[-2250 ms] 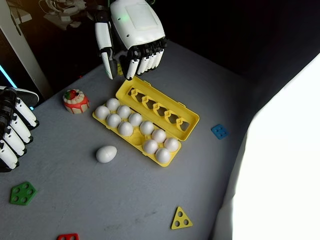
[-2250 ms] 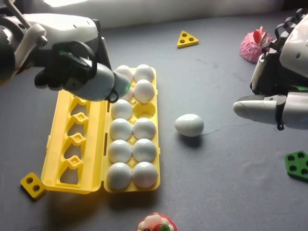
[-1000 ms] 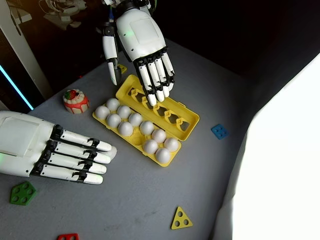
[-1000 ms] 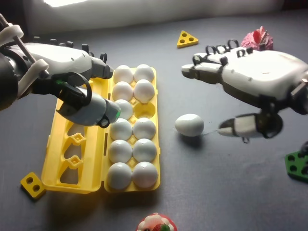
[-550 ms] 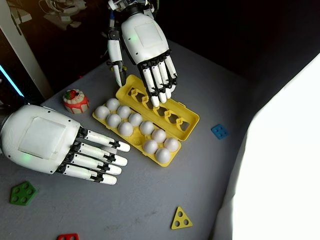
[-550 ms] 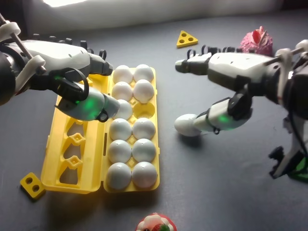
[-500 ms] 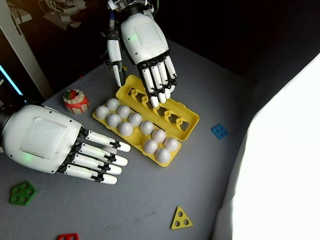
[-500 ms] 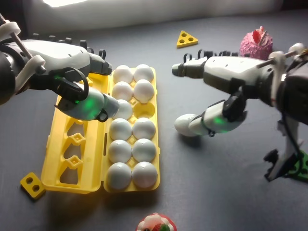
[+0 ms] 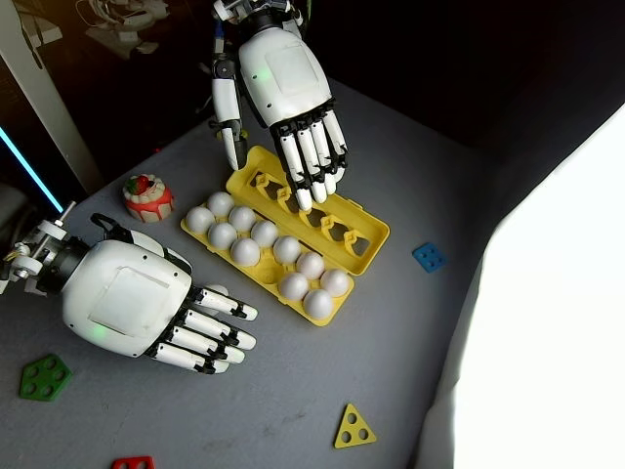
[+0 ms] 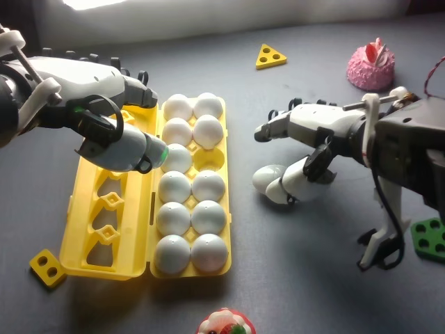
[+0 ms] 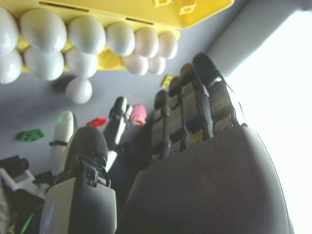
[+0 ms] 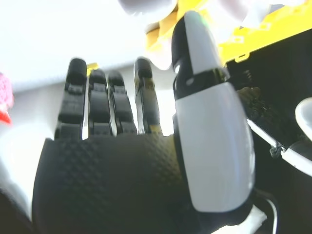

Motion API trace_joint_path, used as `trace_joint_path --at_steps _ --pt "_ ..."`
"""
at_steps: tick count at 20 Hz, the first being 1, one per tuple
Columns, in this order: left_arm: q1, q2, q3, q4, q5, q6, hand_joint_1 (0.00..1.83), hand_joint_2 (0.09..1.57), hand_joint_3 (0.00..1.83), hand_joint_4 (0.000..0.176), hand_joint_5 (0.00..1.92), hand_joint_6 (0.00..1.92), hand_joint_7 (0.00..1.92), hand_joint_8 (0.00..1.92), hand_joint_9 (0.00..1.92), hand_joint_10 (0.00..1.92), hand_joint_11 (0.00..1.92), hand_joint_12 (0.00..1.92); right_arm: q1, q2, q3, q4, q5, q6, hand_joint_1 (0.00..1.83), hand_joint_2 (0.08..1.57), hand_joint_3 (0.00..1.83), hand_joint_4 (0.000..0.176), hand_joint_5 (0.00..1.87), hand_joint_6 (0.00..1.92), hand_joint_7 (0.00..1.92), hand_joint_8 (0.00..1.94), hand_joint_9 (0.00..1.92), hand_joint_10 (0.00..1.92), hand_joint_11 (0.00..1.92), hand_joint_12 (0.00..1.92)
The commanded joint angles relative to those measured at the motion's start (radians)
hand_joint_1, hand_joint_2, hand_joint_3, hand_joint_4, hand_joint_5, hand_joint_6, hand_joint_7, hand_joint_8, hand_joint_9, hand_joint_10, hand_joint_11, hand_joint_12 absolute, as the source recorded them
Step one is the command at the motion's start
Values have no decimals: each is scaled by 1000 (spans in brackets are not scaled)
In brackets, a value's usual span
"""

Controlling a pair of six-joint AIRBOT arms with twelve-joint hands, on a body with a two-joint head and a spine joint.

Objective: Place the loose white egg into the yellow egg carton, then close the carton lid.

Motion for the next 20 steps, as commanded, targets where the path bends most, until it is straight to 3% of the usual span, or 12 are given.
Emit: trace_joint_path --at_steps 1,2,5,6,8,13,20 --pt "-6 0 3 50 38 0 313 1305 0 19 210 4 235 2 259 3 0 829 1 -2 9 -49 7 10 1135 1091 0 23 352 75 41 1 20 11 0 180" --pt "-6 0 3 50 38 0 336 1303 0 17 218 7 245 4 267 5 0 820 -3 -9 19 -49 7 14 1139 1077 0 28 354 79 51 2 39 17 0 348" --pt "-6 0 3 51 38 0 358 1301 0 21 201 2 255 2 270 3 0 804 -11 -28 40 -49 7 22 1109 1097 0 28 321 75 44 1 31 10 0 524" --pt "-7 0 3 51 38 0 337 1306 1 22 205 3 251 0 268 2 0 821 -15 -33 45 -49 7 22 1102 1101 0 26 315 77 48 1 34 9 0 485" --pt "-9 0 3 52 38 0 332 1305 1 21 209 4 256 2 271 2 0 806 -21 -42 56 -49 7 21 1088 1106 0 30 291 73 17 4 23 3 0 222" --pt "-10 0 5 53 38 0 307 1310 2 19 212 3 234 0 239 1 0 783 -30 -52 59 -49 4 19 1059 1115 0 27 278 54 28 1 32 3 0 16" --pt "-13 -1 8 52 38 0 326 1310 2 17 221 3 211 1 212 1 0 730 -45 -56 59 -63 3 13 1108 1104 0 0 323 74 28 1 27 0 1 0"
